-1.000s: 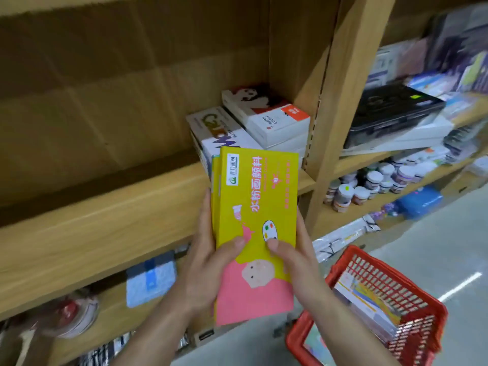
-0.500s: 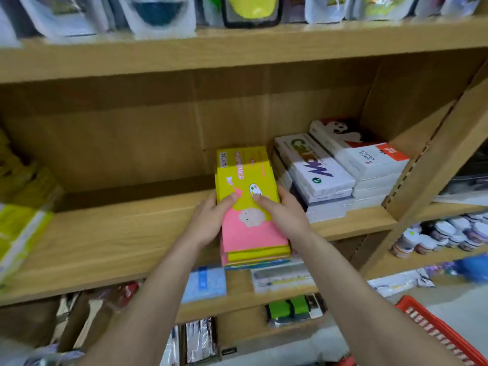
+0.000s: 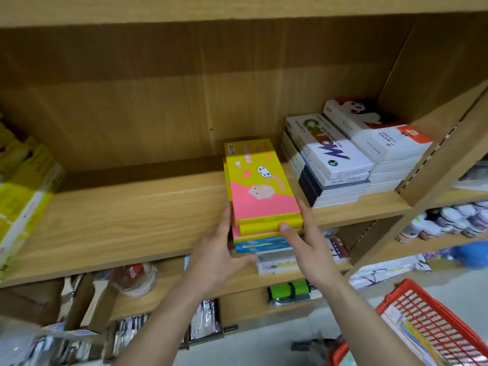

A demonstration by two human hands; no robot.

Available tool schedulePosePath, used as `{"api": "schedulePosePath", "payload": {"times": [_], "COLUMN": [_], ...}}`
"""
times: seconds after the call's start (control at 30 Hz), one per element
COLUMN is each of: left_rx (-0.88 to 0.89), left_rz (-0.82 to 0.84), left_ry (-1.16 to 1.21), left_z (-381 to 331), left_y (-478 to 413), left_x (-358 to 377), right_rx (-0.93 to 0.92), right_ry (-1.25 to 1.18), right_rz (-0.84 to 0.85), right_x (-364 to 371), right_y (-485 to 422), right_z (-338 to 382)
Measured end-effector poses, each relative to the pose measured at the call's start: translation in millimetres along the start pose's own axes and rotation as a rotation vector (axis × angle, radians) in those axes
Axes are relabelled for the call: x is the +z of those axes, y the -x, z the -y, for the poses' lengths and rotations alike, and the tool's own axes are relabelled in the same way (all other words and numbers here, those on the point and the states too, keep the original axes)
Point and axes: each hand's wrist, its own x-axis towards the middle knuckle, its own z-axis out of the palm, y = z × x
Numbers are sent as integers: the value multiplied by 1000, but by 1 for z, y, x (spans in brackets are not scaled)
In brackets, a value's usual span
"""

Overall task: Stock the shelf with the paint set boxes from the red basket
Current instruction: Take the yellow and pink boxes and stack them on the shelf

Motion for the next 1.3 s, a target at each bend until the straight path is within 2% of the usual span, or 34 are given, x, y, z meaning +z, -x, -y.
{"api": "schedulePosePath", "payload": {"times": [0.13, 0.27, 0.33, 0.4, 0.47, 0.53, 0.73, 0.9, 0.93, 1.0, 1.07, 1.1, 1.17, 1.3], "left_rx": [-39, -9, 6, 25, 20, -7, 53, 7, 12, 87, 288, 382, 462, 405], "left_rz": [-93, -101, -116, -112, -86, -51, -82, -37, -92, -310, -497, -519, -403, 102], "left_ry": [-114, -128, -165, -177, -89, 4, 37, 20, -45, -188, -216, -198, -141, -126], "left_z": [-5, -10, -13, -14, -13, -14, -32, -41, -45, -57, -72, -81, -98, -122], "left_y": [-37, -72, -88, -95, -92, -91, -91, -91, -88, -75, -56, -46, -27, -12], "left_x": [8, 16, 23, 26, 24, 20, 25, 13, 11, 10, 19, 29, 59, 150], "right_rx": [22, 8, -26, -21, -16, -10, -18, -53, -62, -82, -78, -61, 15, 260], "right_ry": [68, 195, 264, 327, 432, 502, 556, 507, 489, 464, 477, 499, 540, 598], "right_rz": [-83, -428, -508, -441, -346, -328, -290, -202, -204, -224, -260, -281, -309, -384], "right_x": [1, -3, -7, -13, -15, -15, -18, -33, -38, -52, -69, -79, -102, -161], "right_y": [-27, -29, -17, -9, -10, -15, -15, -10, -6, 3, 15, 21, 37, 85], "right_z": [10, 2, -12, -23, -28, -29, -29, -30, -31, -36, -45, -52, -70, -124]}}
